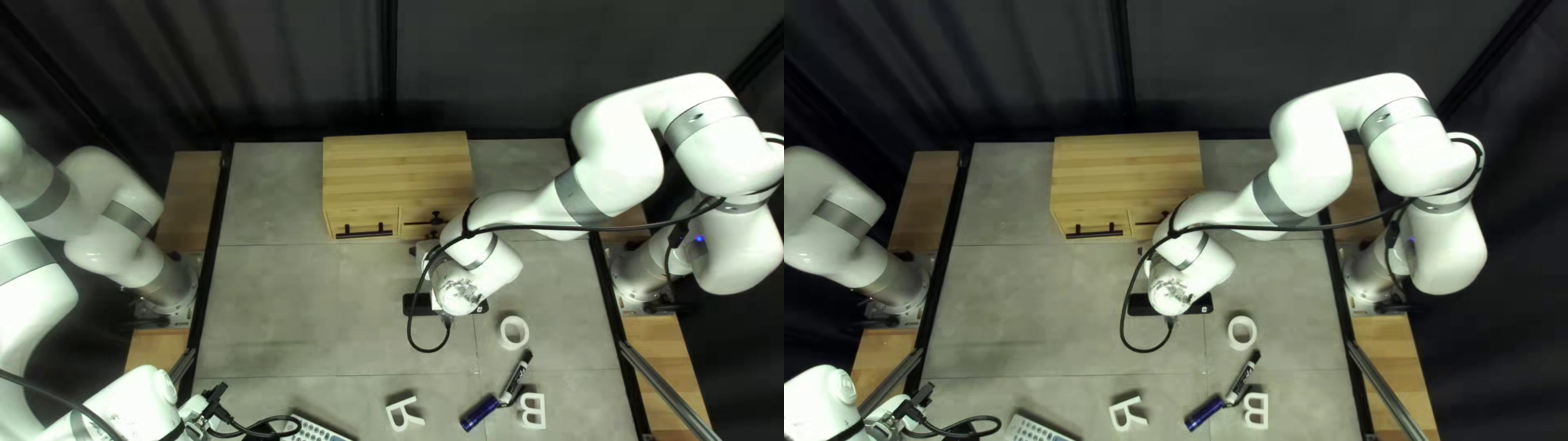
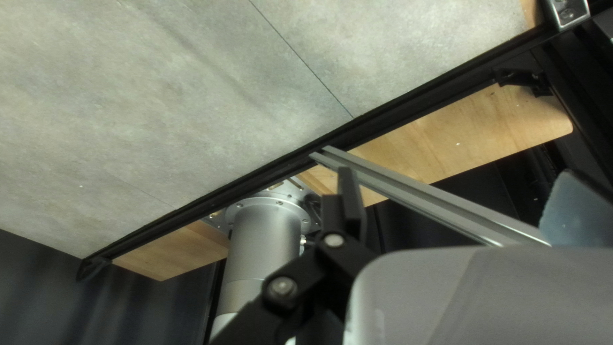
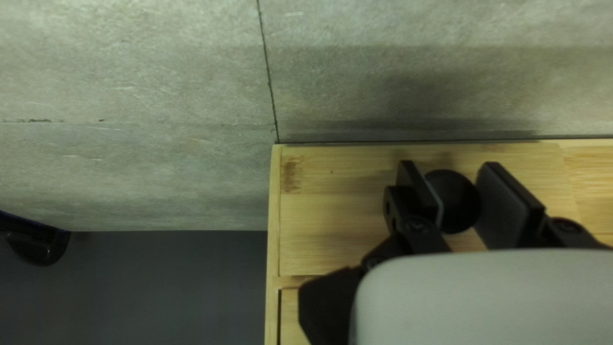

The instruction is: Open drawers and place objects into drawer and close

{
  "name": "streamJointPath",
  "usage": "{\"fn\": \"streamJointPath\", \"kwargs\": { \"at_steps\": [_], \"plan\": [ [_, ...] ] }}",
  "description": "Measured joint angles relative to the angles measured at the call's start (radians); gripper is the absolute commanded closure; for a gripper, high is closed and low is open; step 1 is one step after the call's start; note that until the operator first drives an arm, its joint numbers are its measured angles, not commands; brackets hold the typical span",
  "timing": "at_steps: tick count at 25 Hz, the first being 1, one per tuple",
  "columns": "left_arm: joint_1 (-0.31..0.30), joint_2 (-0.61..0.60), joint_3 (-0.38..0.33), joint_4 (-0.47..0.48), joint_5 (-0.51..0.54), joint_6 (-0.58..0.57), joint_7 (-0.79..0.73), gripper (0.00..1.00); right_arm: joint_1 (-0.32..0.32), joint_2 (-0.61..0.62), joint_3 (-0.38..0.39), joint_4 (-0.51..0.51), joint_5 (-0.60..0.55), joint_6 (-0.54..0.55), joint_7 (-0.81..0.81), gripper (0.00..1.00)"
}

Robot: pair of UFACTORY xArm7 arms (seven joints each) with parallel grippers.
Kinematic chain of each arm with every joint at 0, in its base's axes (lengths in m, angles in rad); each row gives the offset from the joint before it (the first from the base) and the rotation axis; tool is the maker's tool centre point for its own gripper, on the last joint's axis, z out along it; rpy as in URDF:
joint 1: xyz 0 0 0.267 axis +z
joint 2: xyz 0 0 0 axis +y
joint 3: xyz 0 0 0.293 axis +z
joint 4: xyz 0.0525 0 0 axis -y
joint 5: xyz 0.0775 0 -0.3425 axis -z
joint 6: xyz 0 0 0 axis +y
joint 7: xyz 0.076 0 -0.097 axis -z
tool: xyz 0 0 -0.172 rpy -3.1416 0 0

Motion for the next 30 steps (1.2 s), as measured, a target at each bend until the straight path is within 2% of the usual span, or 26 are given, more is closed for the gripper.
{"fn": "streamJointPath", "kwargs": {
  "at_steps": [30],
  "plan": [
    [0.000,0.000,0.000,0.000,0.000,0.000,0.000,0.00,0.015,0.025,0.011,0.022,0.006,0.002,0.007,0.94]
  ]
}}
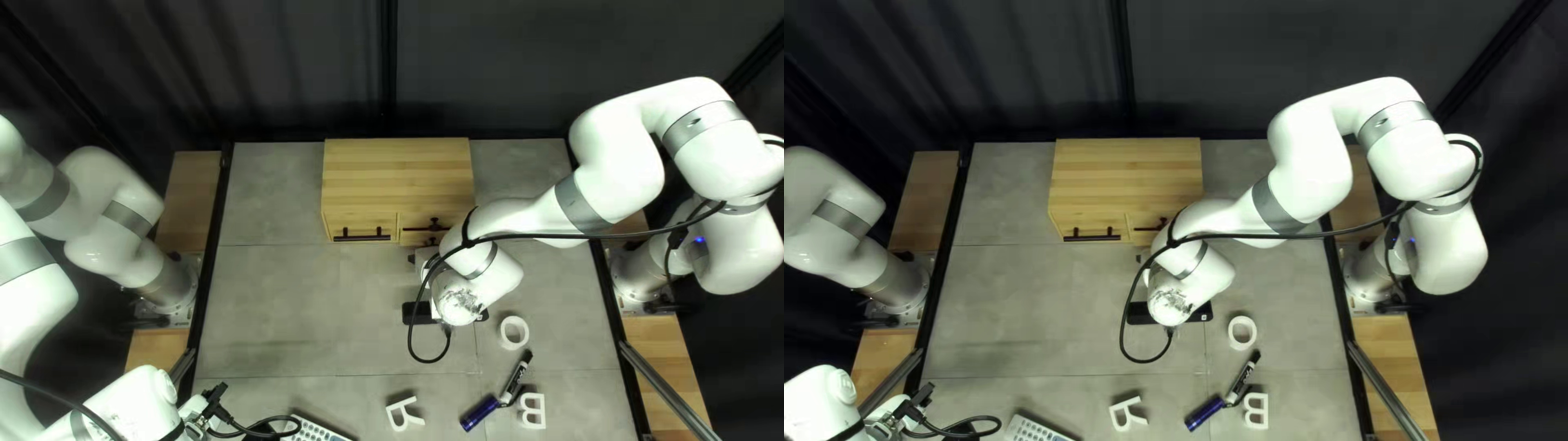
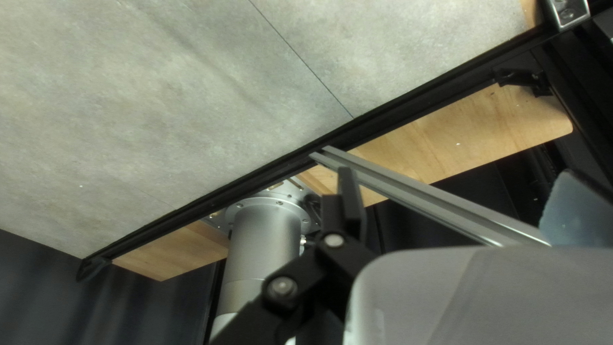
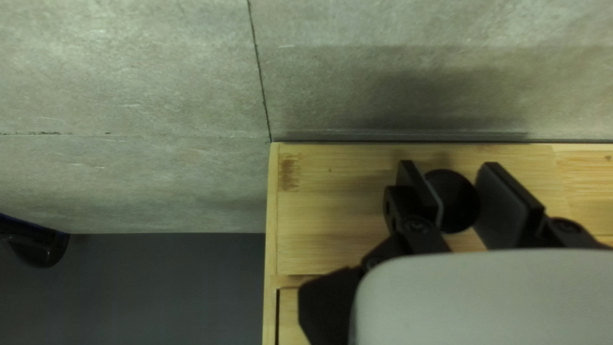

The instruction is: Open drawers and place objects into drawer and close

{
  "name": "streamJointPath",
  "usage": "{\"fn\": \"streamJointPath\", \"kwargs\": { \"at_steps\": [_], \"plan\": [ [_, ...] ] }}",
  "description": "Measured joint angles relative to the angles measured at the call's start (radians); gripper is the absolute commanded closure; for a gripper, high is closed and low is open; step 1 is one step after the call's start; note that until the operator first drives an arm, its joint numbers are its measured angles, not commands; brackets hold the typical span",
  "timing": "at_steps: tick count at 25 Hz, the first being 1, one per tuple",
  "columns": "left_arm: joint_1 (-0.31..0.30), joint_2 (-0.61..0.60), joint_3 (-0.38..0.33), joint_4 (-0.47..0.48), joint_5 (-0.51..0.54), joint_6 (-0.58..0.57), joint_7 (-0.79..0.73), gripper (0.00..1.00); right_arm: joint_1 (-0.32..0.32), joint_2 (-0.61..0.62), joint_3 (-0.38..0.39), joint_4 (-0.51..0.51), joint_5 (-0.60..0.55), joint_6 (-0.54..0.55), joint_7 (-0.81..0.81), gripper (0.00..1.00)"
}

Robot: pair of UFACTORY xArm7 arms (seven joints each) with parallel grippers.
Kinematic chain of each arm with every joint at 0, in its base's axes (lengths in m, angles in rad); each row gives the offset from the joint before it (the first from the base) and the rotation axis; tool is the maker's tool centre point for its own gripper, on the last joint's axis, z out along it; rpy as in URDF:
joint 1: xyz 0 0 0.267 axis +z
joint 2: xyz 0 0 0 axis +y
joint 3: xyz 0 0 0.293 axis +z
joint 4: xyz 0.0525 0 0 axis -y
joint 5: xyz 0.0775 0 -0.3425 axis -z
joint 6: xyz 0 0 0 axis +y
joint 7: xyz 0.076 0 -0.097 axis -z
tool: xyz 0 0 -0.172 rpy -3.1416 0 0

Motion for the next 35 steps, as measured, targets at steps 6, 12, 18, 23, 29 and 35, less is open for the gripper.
{"fn": "streamJointPath", "kwargs": {
  "at_steps": [6,12,18,23,29,35],
  "plan": [
    [0.000,0.000,0.000,0.000,0.000,0.000,0.000,0.00,0.002,-0.003,0.003,-0.006,0.000,-0.004,0.005,0.95],
    [0.000,0.000,0.000,0.000,0.000,0.000,0.000,0.00,0.006,-0.006,0.007,-0.011,0.002,-0.005,0.009,0.95],
    [0.000,0.000,0.000,0.000,0.000,0.000,0.000,0.00,0.011,-0.009,0.011,-0.013,0.004,-0.001,0.012,0.95],
    [0.000,0.000,0.000,0.000,0.000,0.000,0.000,0.00,0.016,-0.010,0.015,-0.011,0.007,0.006,0.012,0.94],
    [0.000,0.000,0.000,0.000,0.000,0.000,0.000,0.00,0.022,0.000,0.018,-0.005,0.007,0.007,0.019,0.95],
    [0.000,0.000,0.000,0.000,0.000,0.000,0.000,0.00,0.027,0.004,0.022,-0.001,0.009,0.010,0.021,0.95]
  ]
}}
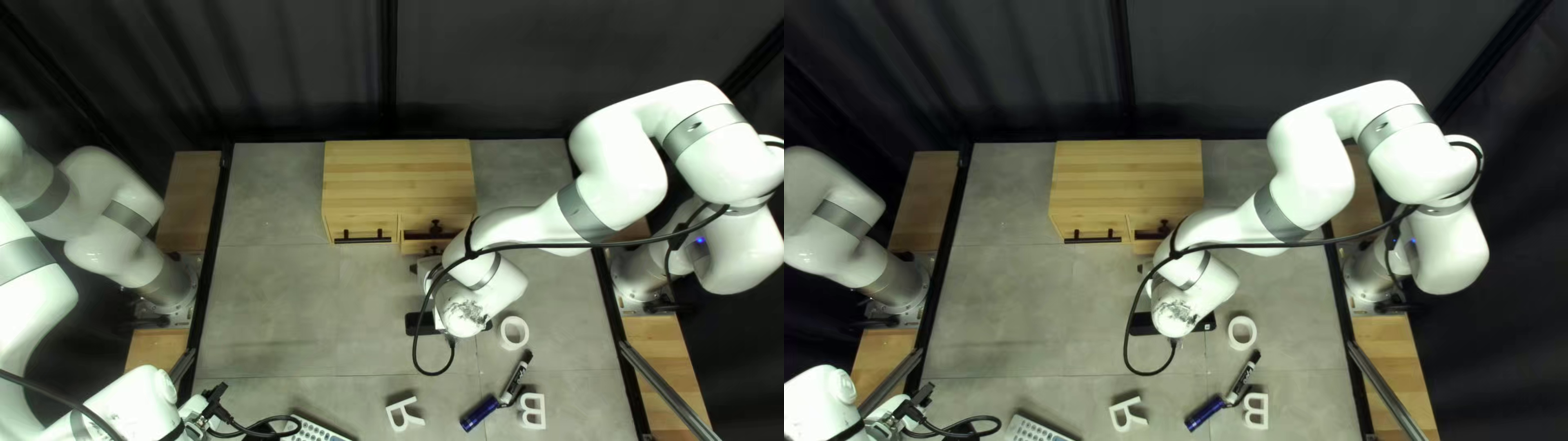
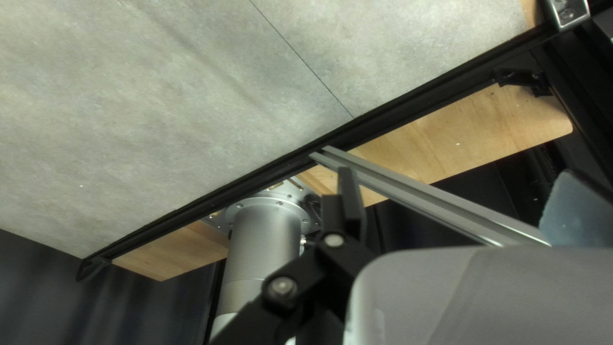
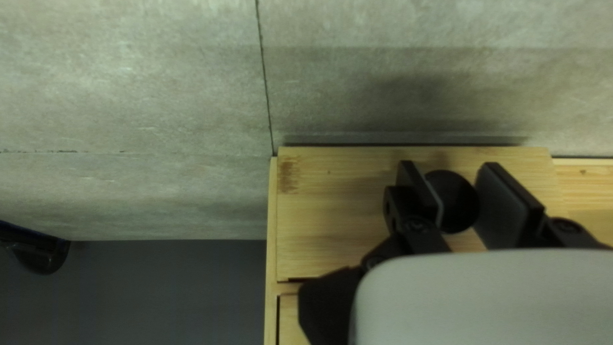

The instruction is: Open drawers and place objects into drawer and close

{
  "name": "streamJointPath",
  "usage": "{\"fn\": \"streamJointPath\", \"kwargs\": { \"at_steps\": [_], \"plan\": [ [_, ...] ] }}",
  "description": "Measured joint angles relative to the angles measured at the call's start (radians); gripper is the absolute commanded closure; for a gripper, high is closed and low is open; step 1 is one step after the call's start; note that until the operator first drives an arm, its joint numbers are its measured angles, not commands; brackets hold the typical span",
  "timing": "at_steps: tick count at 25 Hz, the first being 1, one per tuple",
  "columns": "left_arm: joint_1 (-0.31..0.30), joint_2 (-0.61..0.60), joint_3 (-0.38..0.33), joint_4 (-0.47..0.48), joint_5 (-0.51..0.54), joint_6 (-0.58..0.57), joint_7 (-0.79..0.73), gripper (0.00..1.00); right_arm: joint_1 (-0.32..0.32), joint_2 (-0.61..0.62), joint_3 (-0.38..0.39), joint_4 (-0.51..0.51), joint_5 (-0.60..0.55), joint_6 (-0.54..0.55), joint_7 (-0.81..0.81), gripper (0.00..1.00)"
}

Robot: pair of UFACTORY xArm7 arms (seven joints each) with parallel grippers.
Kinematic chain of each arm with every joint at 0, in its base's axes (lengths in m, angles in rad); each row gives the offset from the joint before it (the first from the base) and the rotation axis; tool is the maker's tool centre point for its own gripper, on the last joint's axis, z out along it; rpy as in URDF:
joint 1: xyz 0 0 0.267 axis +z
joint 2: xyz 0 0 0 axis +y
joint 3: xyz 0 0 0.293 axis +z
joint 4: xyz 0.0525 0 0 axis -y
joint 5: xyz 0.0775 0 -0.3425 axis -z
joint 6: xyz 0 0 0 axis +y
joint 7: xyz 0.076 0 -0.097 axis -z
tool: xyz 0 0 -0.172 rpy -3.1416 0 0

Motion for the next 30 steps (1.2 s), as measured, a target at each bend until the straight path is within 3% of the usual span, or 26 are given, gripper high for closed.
{"fn": "streamJointPath", "kwargs": {
  "at_steps": [30],
  "plan": [
    [0.000,0.000,0.000,0.000,0.000,0.000,0.000,0.00,0.030,0.001,0.023,0.010,0.018,0.027,0.013,0.95]
  ]
}}
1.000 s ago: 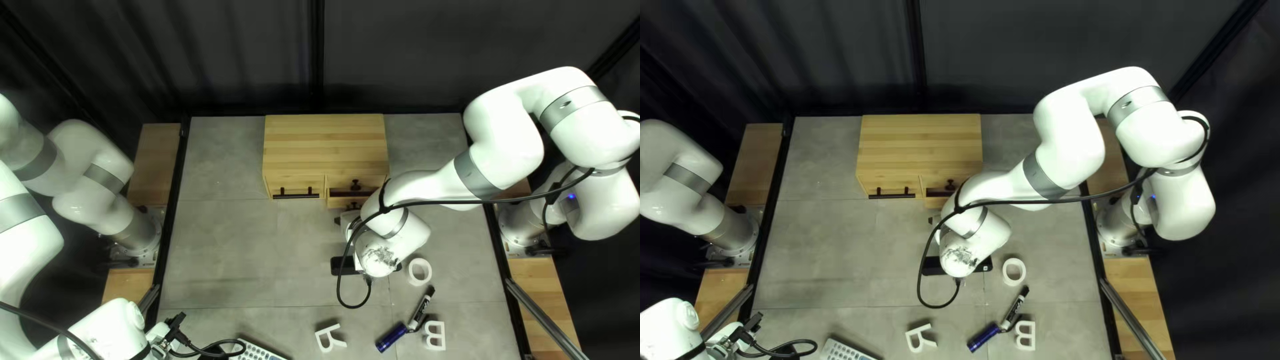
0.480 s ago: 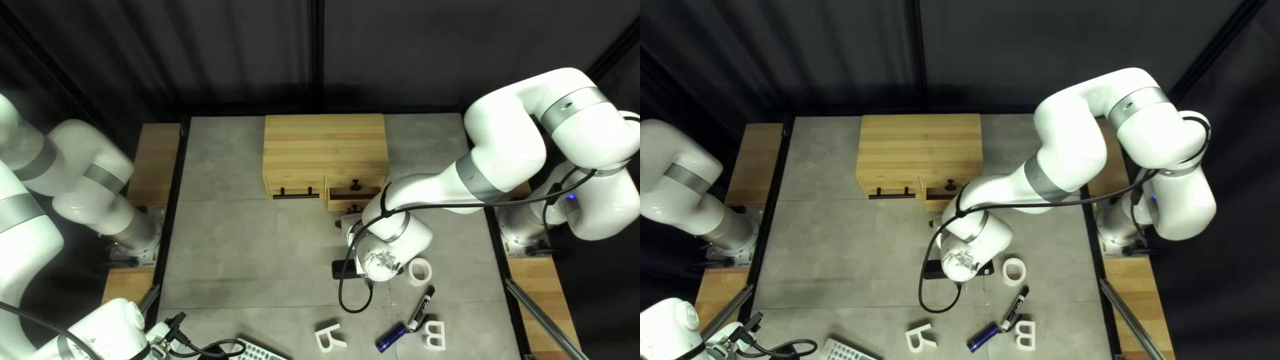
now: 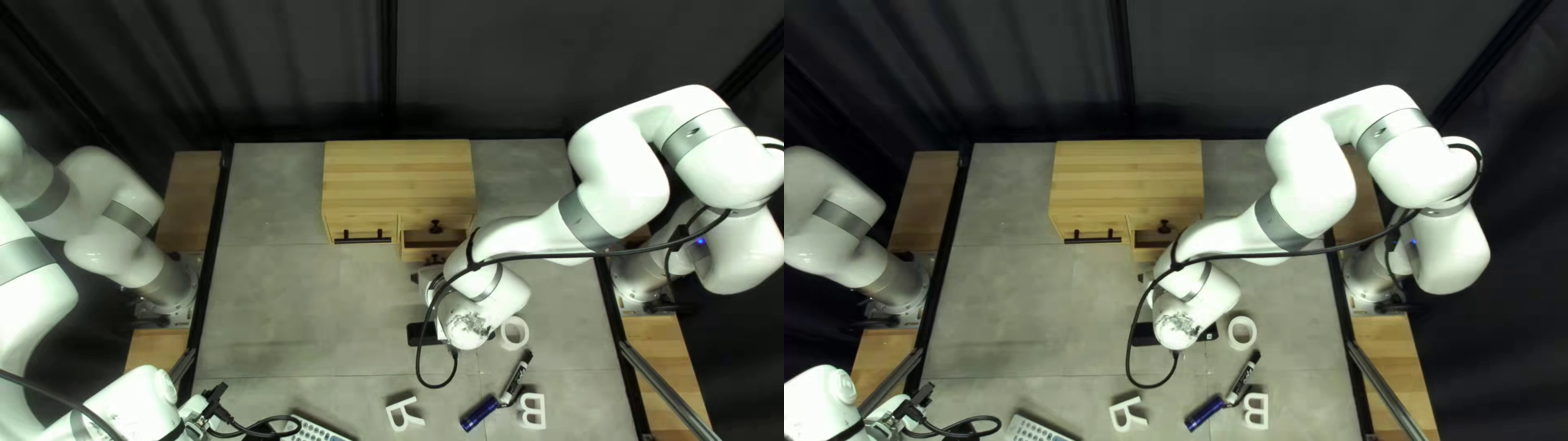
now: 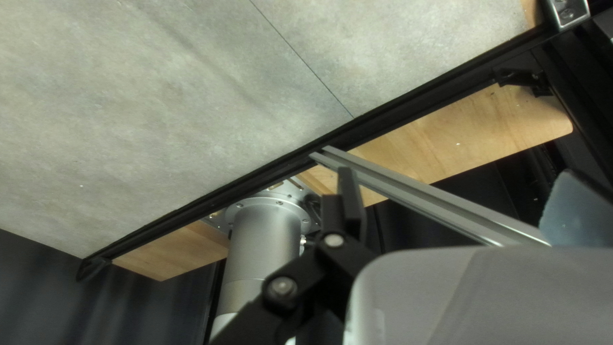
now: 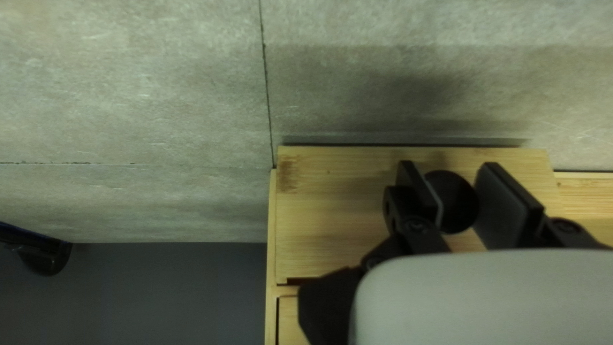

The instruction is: Open drawers and place objects into drawer and close

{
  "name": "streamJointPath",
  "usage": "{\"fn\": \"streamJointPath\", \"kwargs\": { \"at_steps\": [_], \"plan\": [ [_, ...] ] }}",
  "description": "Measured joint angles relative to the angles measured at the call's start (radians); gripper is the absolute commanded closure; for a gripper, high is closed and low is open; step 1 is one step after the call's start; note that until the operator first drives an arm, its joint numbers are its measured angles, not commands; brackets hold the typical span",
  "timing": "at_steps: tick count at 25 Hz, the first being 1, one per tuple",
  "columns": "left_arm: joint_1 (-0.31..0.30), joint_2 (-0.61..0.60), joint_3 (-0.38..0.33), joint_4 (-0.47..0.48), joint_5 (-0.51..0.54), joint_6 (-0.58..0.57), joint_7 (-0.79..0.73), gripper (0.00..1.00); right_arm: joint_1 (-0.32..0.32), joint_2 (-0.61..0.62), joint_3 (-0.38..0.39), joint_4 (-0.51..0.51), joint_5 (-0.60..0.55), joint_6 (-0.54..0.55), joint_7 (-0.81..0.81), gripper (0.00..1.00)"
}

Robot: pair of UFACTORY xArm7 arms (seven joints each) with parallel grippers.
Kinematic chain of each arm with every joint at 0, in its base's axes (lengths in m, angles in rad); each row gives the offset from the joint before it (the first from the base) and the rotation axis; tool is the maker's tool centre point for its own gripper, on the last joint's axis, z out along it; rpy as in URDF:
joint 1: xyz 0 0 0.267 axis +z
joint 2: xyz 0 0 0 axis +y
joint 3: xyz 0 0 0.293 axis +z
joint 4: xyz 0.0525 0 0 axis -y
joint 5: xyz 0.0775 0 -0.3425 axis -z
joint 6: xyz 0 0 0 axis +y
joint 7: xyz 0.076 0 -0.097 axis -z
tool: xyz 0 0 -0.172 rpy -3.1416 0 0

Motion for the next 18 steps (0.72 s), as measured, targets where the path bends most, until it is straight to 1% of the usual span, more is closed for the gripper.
{"fn": "streamJointPath", "kwargs": {
  "at_steps": [18],
  "plan": [
    [0.000,0.000,0.000,0.000,0.000,0.000,0.000,0.00,0.029,0.016,0.024,0.021,0.023,0.021,0.011,0.95]
  ]
}}
